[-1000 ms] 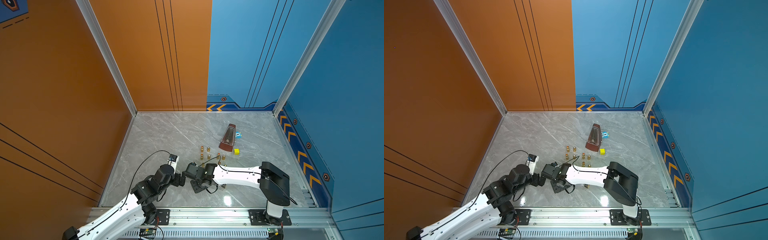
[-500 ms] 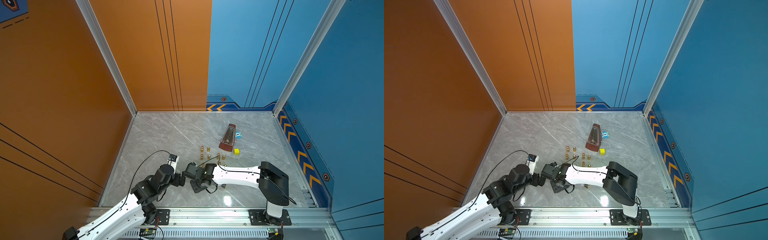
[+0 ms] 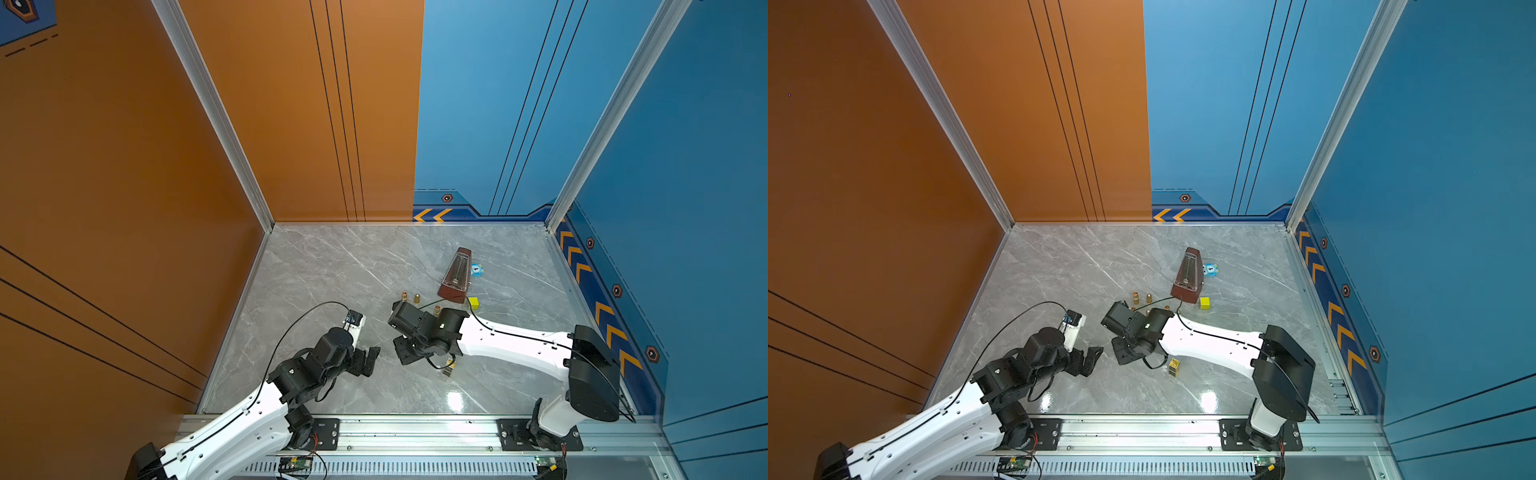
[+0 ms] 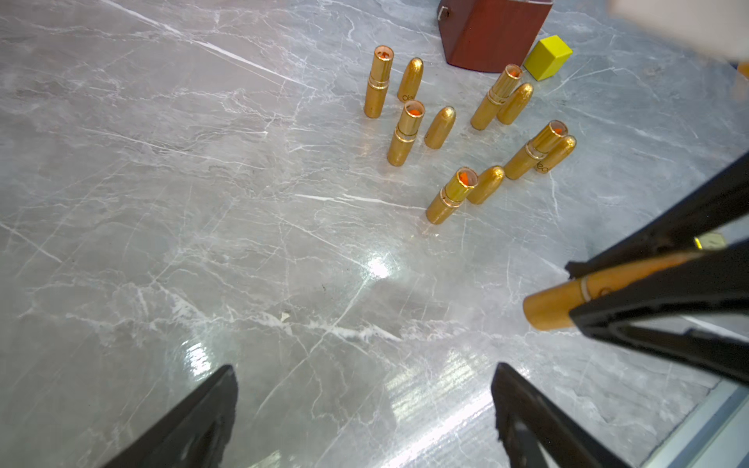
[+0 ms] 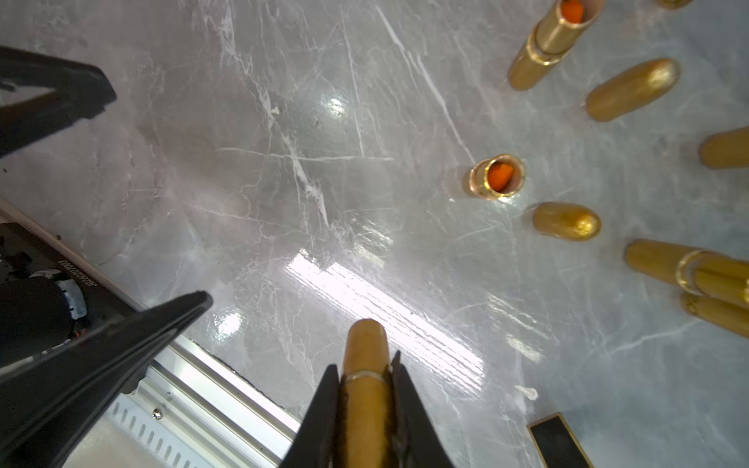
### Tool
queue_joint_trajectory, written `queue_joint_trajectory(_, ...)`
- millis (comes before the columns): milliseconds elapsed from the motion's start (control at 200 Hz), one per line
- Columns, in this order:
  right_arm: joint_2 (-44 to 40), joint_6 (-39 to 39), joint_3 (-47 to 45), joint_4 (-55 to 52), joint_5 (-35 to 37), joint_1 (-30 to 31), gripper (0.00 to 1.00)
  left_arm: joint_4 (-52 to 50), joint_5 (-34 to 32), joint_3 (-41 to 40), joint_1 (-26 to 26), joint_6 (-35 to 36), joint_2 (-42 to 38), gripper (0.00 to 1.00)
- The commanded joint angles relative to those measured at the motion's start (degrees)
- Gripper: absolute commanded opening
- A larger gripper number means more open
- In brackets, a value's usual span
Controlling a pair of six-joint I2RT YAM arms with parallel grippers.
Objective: Open the lipstick cap
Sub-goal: Pick up the lipstick at the center of the board, then open the cover of the lipstick.
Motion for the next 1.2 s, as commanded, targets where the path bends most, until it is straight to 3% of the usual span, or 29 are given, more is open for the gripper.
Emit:
queue_joint_trajectory(0, -2.7, -2.7, -1.8, -2.8, -4.1, -2.7, 0.17, 3.9, 3.8, 1.2, -1.5, 2.9, 1.0, 0.99)
queue_joint_trajectory(240, -5.4, -5.8, -1.9, -3.6, -12.1, -8.6, 0.17, 10.9, 8.6, 0.6, -4.5, 6.5, 4.4, 1.00)
queue_joint_trajectory(525, -5.8, -7.0, -1.7, -3.0, -19.7, -12.6, 0.17, 18.9, 13.3, 0.8, -6.9, 9.2, 12.5, 0.87)
queue_joint_trajectory(561, -6.0, -7.2, -1.8, -2.8, -20.3, -12.7, 0.18, 19.2, 13.7, 1.3, -7.0, 9.7, 13.6, 0.81)
queue_joint_trajectory(821, -5.9, -6.8, -2.2, -1.5, -25.0, -13.2, 0.18, 28.4, 15.5, 1.8, -7.4, 10.8, 18.4, 0.62)
queue_joint_trajectory(1191, -7.3, -4.2, -4.3, 2.2, -30.0, -14.4, 0.18, 28.7, 16.4, 4.4, -7.5, 12.1, 22.3, 0.38)
